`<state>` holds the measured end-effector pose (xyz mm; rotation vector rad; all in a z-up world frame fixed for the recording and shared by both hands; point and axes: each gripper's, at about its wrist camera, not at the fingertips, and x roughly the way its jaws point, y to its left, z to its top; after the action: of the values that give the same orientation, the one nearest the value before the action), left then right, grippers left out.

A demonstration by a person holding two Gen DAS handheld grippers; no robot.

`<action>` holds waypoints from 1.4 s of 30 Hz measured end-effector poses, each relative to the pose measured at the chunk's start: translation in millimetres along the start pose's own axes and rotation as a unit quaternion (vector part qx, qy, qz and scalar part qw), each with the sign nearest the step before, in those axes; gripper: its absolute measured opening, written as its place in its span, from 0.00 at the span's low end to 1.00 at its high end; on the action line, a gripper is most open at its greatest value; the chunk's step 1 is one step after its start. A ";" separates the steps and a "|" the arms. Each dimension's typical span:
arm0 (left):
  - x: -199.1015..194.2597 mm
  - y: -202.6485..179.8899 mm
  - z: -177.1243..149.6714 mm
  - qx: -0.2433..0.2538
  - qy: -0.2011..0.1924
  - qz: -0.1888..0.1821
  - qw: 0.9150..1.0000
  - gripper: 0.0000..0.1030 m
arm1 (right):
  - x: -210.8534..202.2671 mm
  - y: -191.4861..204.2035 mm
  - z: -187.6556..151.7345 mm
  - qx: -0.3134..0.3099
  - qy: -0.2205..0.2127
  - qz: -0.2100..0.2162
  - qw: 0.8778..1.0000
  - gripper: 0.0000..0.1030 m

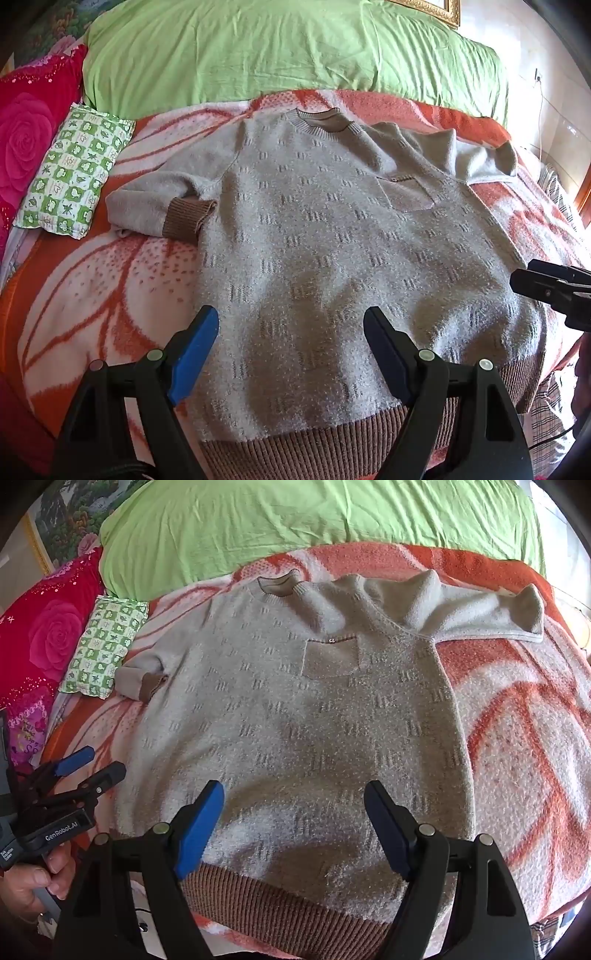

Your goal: Fold small clothes

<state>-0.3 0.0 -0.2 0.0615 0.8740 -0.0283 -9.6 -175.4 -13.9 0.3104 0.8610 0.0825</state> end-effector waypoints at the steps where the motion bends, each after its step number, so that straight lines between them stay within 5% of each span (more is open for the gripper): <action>1: 0.2 0.8 0.3 0.000 0.000 0.000 1.000 0.79 | 0.3 0.4 0.1 0.000 0.000 0.001 1.000 0.77; 23: -1.3 -1.0 3.4 -0.002 -0.004 0.006 1.000 0.79 | 1.2 4.4 -3.0 -0.011 -0.002 0.002 1.000 0.77; 42: 13.7 -4.1 6.6 -0.012 0.030 -0.011 0.999 0.79 | 1.9 -5.1 -2.4 -0.001 -0.001 0.008 1.000 0.77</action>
<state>13.3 -4.5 -6.6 0.0307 0.9345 -0.0374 -10.5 -179.4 -18.3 0.3156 0.8566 0.0986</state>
